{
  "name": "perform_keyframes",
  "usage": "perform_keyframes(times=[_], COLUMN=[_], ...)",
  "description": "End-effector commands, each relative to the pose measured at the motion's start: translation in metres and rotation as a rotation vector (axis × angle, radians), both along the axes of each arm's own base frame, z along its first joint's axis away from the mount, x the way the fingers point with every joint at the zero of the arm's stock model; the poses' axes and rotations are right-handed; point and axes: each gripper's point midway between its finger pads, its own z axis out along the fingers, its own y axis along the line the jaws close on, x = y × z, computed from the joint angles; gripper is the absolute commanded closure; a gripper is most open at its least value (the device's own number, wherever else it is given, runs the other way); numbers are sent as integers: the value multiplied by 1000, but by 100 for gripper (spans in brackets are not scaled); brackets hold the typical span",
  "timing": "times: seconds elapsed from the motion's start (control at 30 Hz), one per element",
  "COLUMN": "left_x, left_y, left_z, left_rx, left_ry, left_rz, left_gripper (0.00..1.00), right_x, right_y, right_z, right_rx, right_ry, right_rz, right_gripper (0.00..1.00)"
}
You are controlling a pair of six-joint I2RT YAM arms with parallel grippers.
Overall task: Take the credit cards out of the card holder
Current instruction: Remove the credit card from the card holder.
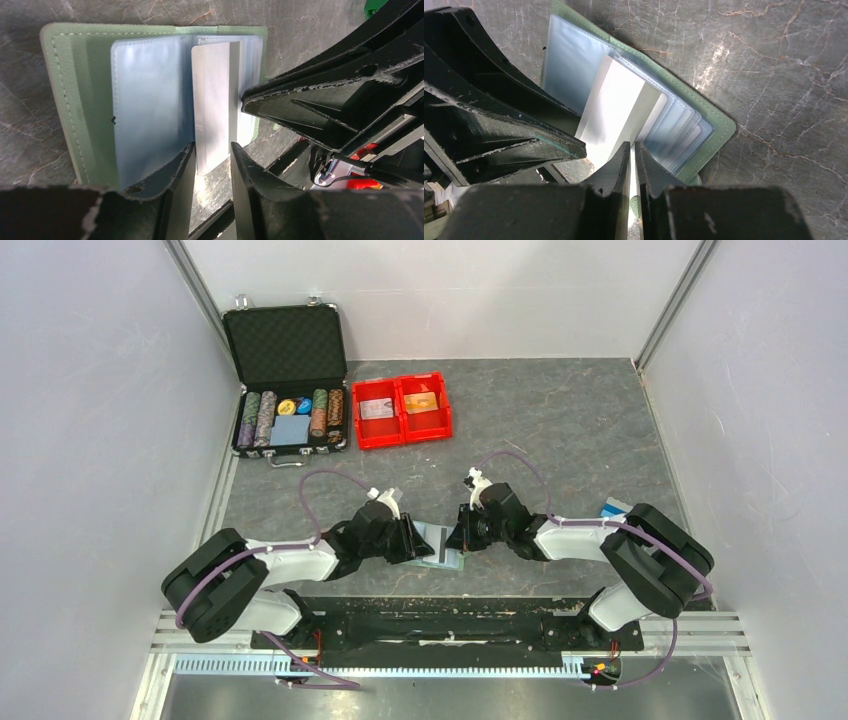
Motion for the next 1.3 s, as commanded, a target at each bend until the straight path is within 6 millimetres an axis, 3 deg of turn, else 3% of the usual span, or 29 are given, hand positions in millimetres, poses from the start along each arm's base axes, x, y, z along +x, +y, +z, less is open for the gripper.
perform_keyframes(times=[0.0,0.13,0.33,0.67,0.9,1.13,1.27], left_x=[0,1,7,6,6,7,5], left_y=[0,3,9,10,24,32,28], left_z=[2,7,19,21,10,8,9], left_rx=[-48,-135,-254,-265,-176,-127,-140], left_ry=[16,46,48,28,30,8,16], left_rz=[28,49,77,69,111,122,95], left_gripper=[64,73,97,98,98,98,98], right_x=[-11,-11,-10,-8,-6,-4,-4], right_y=[-13,-13,-15,-17,-19,-17,-11], right_z=[-21,-23,-25,-25,-22,-15,1], right_rx=[-67,-72,-81,-84,-83,-77,-30], right_ry=[35,35,34,28,21,5,-11], right_rz=[6,6,3,-1,-4,2,11], right_gripper=[91,91,91,91,91,91,88])
